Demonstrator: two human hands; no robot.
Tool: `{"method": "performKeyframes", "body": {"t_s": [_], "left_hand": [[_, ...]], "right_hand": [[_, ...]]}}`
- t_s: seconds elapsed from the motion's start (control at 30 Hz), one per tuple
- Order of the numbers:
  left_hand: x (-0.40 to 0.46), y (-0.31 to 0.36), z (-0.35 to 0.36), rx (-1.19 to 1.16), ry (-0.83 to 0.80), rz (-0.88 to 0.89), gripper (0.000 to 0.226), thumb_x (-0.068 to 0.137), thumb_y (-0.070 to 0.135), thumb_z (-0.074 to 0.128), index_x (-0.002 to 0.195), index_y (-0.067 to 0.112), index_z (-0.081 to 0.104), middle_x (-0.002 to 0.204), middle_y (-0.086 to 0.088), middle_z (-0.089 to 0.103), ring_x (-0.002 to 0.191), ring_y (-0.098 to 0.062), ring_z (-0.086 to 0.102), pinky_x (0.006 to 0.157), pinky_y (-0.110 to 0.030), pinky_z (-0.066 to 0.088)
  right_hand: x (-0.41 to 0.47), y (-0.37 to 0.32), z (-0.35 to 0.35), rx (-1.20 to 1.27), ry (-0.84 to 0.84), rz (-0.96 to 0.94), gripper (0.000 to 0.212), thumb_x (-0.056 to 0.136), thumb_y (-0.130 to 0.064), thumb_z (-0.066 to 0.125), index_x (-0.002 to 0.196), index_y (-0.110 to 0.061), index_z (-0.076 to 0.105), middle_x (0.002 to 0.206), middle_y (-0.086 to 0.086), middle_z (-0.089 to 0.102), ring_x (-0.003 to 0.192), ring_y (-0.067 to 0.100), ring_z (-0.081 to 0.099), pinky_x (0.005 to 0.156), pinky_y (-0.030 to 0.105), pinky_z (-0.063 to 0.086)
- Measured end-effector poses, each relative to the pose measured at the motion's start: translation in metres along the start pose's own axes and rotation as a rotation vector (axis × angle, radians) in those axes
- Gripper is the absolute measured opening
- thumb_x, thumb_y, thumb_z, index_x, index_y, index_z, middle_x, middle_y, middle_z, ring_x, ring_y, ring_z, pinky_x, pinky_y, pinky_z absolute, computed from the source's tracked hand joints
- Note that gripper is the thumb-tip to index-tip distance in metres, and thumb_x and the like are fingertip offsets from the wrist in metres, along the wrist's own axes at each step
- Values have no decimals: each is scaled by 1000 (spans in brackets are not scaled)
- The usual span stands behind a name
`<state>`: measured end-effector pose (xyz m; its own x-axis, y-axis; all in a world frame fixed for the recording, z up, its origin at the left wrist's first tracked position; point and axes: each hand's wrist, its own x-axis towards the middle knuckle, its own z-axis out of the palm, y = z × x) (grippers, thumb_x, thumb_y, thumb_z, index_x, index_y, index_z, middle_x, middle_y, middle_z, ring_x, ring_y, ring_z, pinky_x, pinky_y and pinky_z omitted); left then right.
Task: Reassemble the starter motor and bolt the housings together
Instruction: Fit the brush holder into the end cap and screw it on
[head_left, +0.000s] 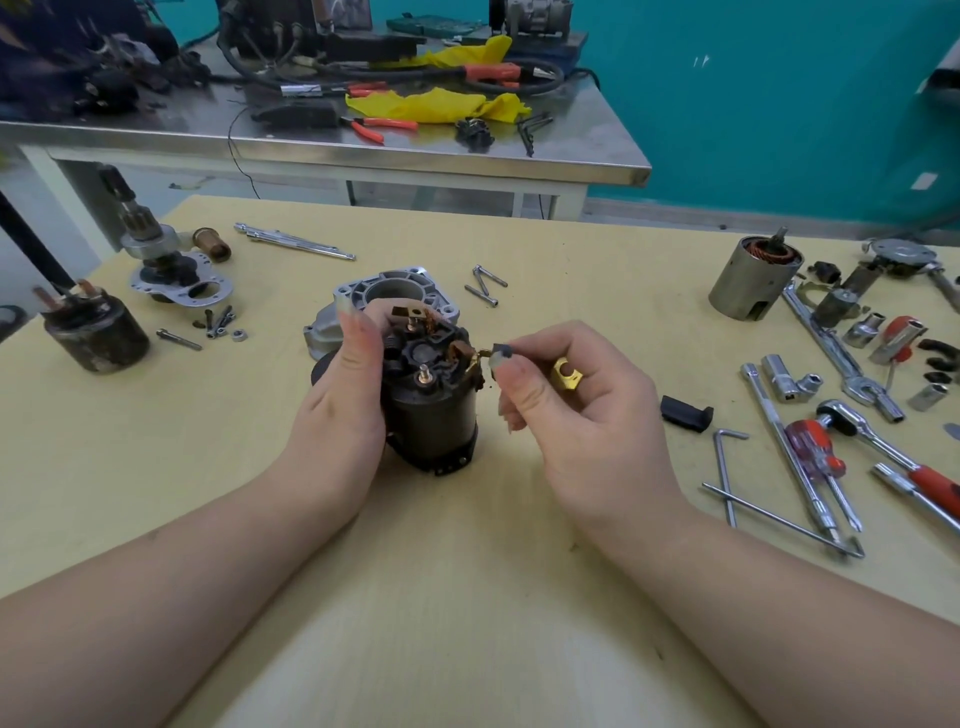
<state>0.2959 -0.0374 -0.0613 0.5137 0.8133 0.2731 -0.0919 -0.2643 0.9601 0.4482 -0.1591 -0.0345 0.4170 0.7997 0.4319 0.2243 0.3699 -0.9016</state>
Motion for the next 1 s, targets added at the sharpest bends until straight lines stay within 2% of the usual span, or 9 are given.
{"method": "performKeyframes", "body": {"t_s": [0.13,0.27,0.4,0.5,0.57,0.7,0.87,0.93,1.0], "left_hand": [[-3,2,1,21,9,40,78,106,81,19,136,29,68,127,-3,76,124,-25,71,105,-55,49],[-7,7,3,-14,10,39,73,106,80,22,134,34,70,128,-3,75,126,-26,69,108,-56,48],[-9,13,5,-39,-48,30,30,108,49,49,124,37,71,122,7,74,120,-21,68,100,-46,53],[-12,19,6,0,-68,73,41,87,49,71,123,30,68,109,13,73,106,-11,70,90,-21,52],[-14,21,7,19,-61,93,45,84,49,75,122,27,67,106,13,73,102,-9,70,87,-16,51],[-14,23,9,3,-25,110,44,80,45,75,118,24,67,102,10,74,100,-12,71,88,-22,53],[-12,19,5,-22,-31,119,44,79,40,75,117,18,68,110,-15,74,109,-41,70,101,-62,55],[-11,19,5,-20,-31,110,44,80,40,75,117,19,68,108,-14,75,107,-39,71,97,-58,57],[-11,20,6,-30,-37,100,40,81,39,76,116,21,69,104,-9,76,99,-31,74,88,-44,60]], "right_hand": [[-2,2,-4,-225,-20,-146,13,98,-24,71,92,-33,66,77,-17,66,70,4,59,64,17,48],[-1,9,-9,-415,-41,-275,10,100,-24,68,94,-16,66,76,-1,65,68,21,57,62,40,48],[0,13,-9,-480,-62,-299,13,101,-20,66,93,-10,63,74,4,62,68,25,55,60,43,46],[0,11,-9,-459,-69,-282,16,100,-19,67,89,-9,60,71,3,59,66,23,52,59,39,44],[-1,10,-8,-424,-82,-260,18,100,-18,67,88,-8,59,70,5,57,64,23,50,58,37,42],[-1,7,-6,-411,-94,-251,20,100,-15,67,86,-5,59,69,5,57,64,22,48,57,34,41],[-10,4,0,-257,-106,-121,18,102,-20,66,88,-12,58,72,-5,58,65,11,48,59,22,40],[-13,0,3,-93,-118,18,17,103,-27,64,87,-21,59,75,-4,62,70,9,54,65,25,46],[-13,-4,5,13,-101,118,22,102,-33,63,85,-20,60,78,4,67,74,14,63,66,32,51]]}}
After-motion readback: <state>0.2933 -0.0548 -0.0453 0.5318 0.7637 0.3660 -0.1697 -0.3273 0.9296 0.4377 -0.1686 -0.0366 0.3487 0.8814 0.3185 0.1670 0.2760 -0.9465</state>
